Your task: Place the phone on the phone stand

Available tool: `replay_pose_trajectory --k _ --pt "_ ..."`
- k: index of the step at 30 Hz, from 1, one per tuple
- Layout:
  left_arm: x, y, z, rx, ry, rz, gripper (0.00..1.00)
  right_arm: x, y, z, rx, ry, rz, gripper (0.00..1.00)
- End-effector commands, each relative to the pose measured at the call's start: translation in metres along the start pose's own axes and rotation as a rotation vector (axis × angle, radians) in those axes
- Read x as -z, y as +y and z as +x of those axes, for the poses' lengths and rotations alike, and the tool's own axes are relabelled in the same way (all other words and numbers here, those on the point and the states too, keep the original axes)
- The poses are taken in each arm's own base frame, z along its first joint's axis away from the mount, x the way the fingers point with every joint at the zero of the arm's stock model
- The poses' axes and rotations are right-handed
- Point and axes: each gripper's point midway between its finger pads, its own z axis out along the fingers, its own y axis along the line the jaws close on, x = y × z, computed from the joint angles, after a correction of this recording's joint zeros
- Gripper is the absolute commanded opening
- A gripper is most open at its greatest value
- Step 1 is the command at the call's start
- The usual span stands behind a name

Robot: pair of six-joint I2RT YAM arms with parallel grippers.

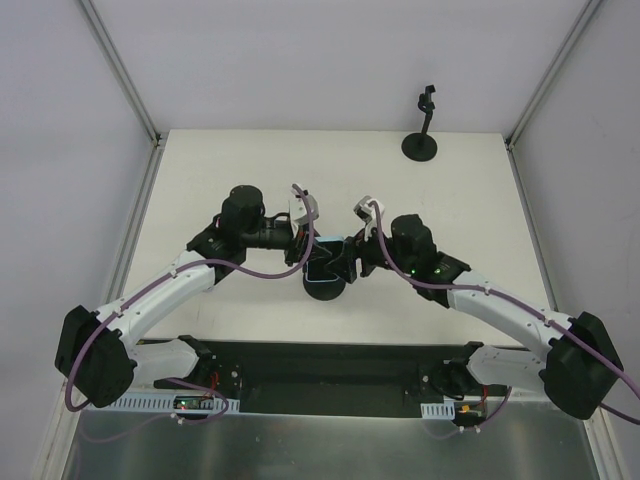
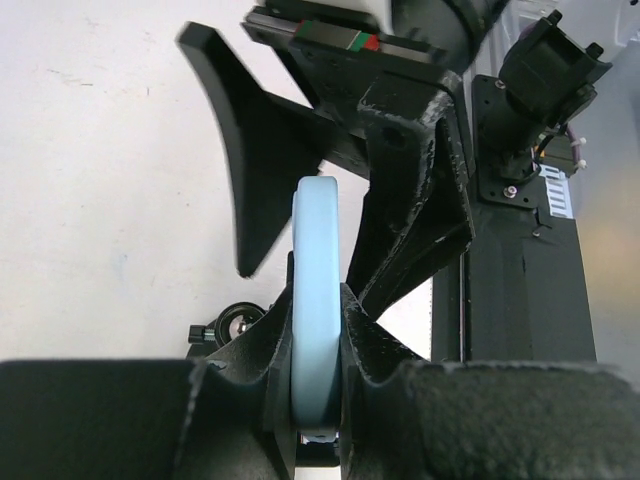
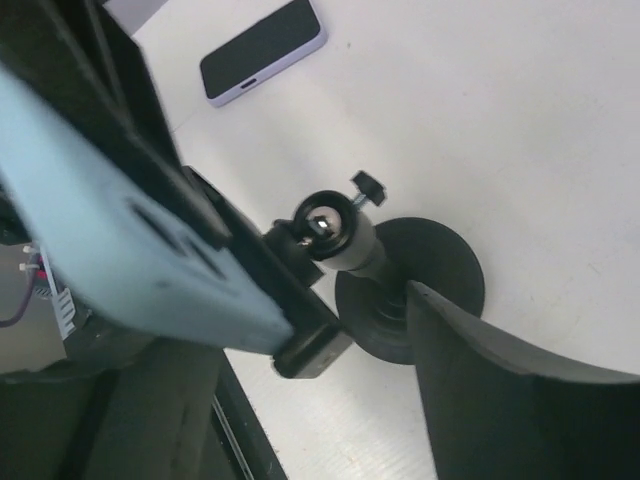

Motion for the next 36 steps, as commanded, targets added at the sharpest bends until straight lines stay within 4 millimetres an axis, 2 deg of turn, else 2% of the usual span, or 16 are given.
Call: replay_pose_trajectory --k 1,3,4,5,6,11,16,19,21,22,29,30,33,36 --pt "-0.006 -0.011 0.0 -0.025 -0.002 0.061 0.0 0.014 0.011 -0.029 0.008 -0.037 -0.063 0.82" --pt "-0.006 -0.015 -0.002 -0.031 -0.007 0.082 0.0 0.02 0.013 -0.037 0.026 -0.037 -0.109 0.84" --pt "-0.005 -0.016 -0.003 -0.035 -0.009 0.088 0.0 0.023 0.019 -0.035 0.037 -0.012 -0.165 0.84" --pt "-0.004 -0.018 -0.004 -0.036 -0.012 0.1 0.0 0.025 0.015 -0.038 0.042 -0.008 -0.172 0.83" --pt "-0.004 -0.019 -0.003 -0.032 -0.012 0.105 0.0 0.027 0.019 -0.045 0.059 -0.014 -0.194 0.84" --pt "-0.003 -0.019 -0.007 -0.03 -0.016 0.091 0.0 0.035 0.042 -0.053 0.139 0.006 -0.348 0.82" --pt "0.005 -0.001 -0.014 0.011 -0.027 -0.006 0.4 0.032 0.044 -0.06 0.149 0.012 -0.374 0.79" --pt "0.011 0.003 -0.021 0.021 -0.046 -0.025 0.5 0.029 0.042 -0.064 0.162 0.006 -0.365 0.79" --pt "0.015 0.001 -0.026 0.007 -0.062 -0.035 0.77 0.029 0.041 -0.063 0.156 0.02 -0.358 0.79" --pt "0.016 -0.001 -0.028 0.0 -0.067 -0.034 0.82 0.029 0.041 -0.063 0.158 0.02 -0.358 0.78" --pt "0.047 -0.002 -0.057 -0.093 -0.154 -0.198 0.84 0.02 0.032 -0.067 0.144 0.043 -0.336 0.78" --pt "0.053 0.011 -0.058 -0.092 -0.161 -0.289 0.84 0.019 0.032 -0.07 0.142 0.04 -0.331 0.78" --pt "0.07 0.03 -0.059 -0.093 -0.174 -0.453 0.84 0.011 0.029 -0.072 0.117 0.053 -0.331 0.74" --pt "0.081 0.036 -0.061 -0.098 -0.191 -0.528 0.83 0.006 0.029 -0.074 0.096 0.058 -0.341 0.65"
